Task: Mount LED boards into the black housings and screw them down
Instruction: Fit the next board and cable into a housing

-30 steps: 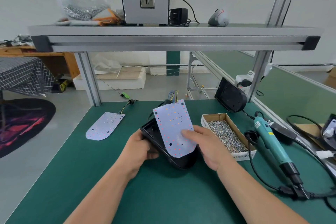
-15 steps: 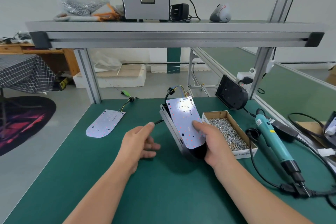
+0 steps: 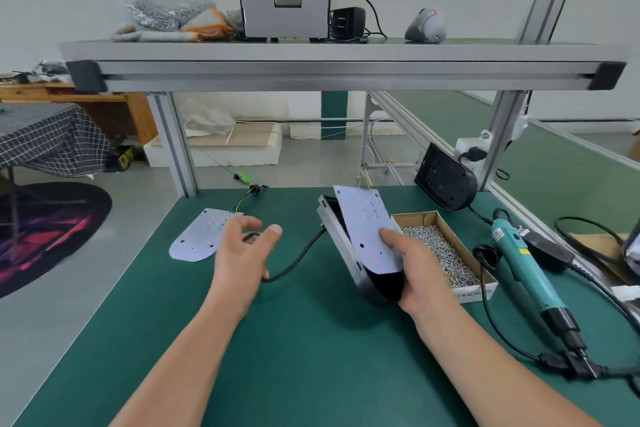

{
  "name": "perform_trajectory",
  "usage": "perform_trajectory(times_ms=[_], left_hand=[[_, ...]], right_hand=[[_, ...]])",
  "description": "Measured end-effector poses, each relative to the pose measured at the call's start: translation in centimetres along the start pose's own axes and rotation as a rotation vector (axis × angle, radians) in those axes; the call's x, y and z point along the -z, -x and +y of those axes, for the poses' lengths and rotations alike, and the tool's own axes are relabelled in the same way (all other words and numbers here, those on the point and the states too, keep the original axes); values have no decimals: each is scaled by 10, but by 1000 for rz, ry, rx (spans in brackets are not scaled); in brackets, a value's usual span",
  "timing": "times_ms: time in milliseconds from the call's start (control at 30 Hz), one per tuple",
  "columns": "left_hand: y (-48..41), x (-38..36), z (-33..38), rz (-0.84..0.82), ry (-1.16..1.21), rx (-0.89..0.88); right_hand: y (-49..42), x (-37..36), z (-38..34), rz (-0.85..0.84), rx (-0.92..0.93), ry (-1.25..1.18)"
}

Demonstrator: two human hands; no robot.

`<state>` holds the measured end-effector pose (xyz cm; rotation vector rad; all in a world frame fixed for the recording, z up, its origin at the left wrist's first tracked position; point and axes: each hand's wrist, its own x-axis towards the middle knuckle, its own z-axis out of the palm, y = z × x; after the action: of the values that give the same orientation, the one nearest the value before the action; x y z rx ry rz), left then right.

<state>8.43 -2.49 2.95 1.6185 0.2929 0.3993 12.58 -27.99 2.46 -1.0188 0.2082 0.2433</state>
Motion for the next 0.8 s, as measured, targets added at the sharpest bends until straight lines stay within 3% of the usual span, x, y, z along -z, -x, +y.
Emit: perform_trajectory(times_ms=[167, 333, 400, 500, 567, 700, 800], left_hand=[[15, -22, -5, -396, -545, -125], [14, -12, -4, -291, -475, -34], [10, -6, -3, -241, -240, 94], [9, -8, -1, -224, 497, 258], [11, -7, 1, -257, 857, 316], [12, -5, -1, -300, 1074, 339], [7, -7, 1, -203, 985, 350]], right_hand=[[1, -2, 3, -31, 1, 31], [3, -2, -1, 16, -14, -94], [3, -1, -3, 19, 7, -151], [6, -5, 1, -7, -6, -122], [6, -8, 6, -28, -21, -101], [7, -10, 8, -58, -60, -50], [8, -10, 11, -60, -53, 13]])
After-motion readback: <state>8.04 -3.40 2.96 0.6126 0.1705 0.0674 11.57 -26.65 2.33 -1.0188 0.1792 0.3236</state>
